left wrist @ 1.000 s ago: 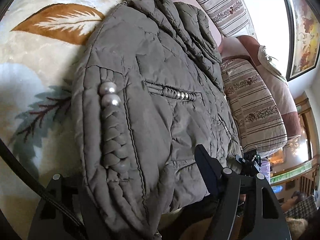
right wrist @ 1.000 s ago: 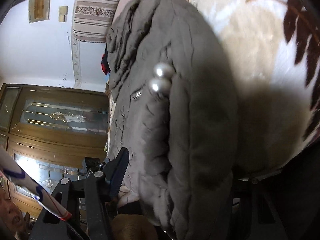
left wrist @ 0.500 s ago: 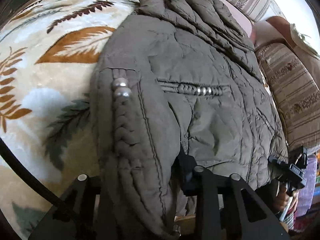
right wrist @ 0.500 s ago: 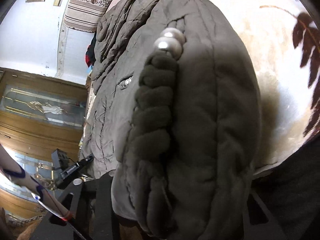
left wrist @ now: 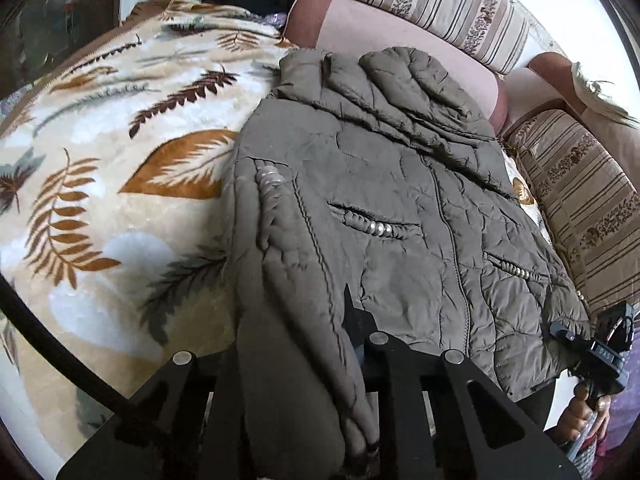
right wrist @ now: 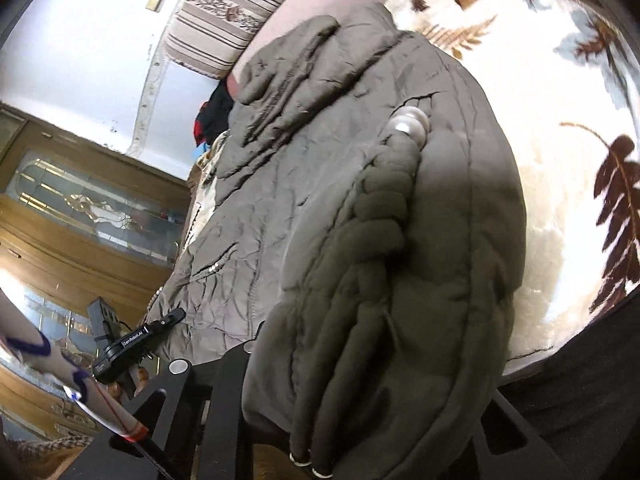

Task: Fold large clothes
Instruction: 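Fold the hem with the right gripper over the jacket toward the hood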

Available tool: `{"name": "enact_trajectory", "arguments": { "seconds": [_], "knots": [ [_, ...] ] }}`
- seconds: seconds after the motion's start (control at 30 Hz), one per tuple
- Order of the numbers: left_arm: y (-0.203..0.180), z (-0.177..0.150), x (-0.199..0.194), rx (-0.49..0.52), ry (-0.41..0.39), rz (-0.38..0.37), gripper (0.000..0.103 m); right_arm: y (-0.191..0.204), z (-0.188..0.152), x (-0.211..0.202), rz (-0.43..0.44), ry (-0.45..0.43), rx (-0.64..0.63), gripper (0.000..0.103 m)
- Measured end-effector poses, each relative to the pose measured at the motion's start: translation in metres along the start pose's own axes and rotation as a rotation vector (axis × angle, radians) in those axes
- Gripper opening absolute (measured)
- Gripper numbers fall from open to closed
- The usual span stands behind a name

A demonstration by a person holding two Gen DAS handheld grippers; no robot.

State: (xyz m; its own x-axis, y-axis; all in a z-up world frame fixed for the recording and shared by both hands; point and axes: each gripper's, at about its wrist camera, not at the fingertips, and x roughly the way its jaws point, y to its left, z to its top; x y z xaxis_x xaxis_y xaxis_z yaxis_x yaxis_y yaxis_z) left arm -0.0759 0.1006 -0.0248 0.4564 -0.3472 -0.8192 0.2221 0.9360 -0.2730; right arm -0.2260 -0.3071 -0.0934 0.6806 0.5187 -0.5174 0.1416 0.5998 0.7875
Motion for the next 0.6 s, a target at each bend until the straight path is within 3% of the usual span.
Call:
{"name": "enact_trajectory", "arguments": {
  "seconds": [0.3, 0.47, 0.6],
  "knots": [
    [-0.005, -0.012, -0.01, 0.056, -0.009, 0.036, 0.016, -0.002, -0.009, -0.018, 0.027, 0.027, -0.015, 0.022],
    [-0.007, 0.002, -0.006, 0.062, -0.02, 0.04, 0.016, 0.003, 0.01, -0.011, 0.033, 0.031, 0.003, 0.022],
    [-0.014, 0.021, -0.01, 0.089, -0.064, 0.031, 0.016, 0.026, 0.034, -0.011, 0.037, 0.012, -0.055, 0.022]
  ]
}}
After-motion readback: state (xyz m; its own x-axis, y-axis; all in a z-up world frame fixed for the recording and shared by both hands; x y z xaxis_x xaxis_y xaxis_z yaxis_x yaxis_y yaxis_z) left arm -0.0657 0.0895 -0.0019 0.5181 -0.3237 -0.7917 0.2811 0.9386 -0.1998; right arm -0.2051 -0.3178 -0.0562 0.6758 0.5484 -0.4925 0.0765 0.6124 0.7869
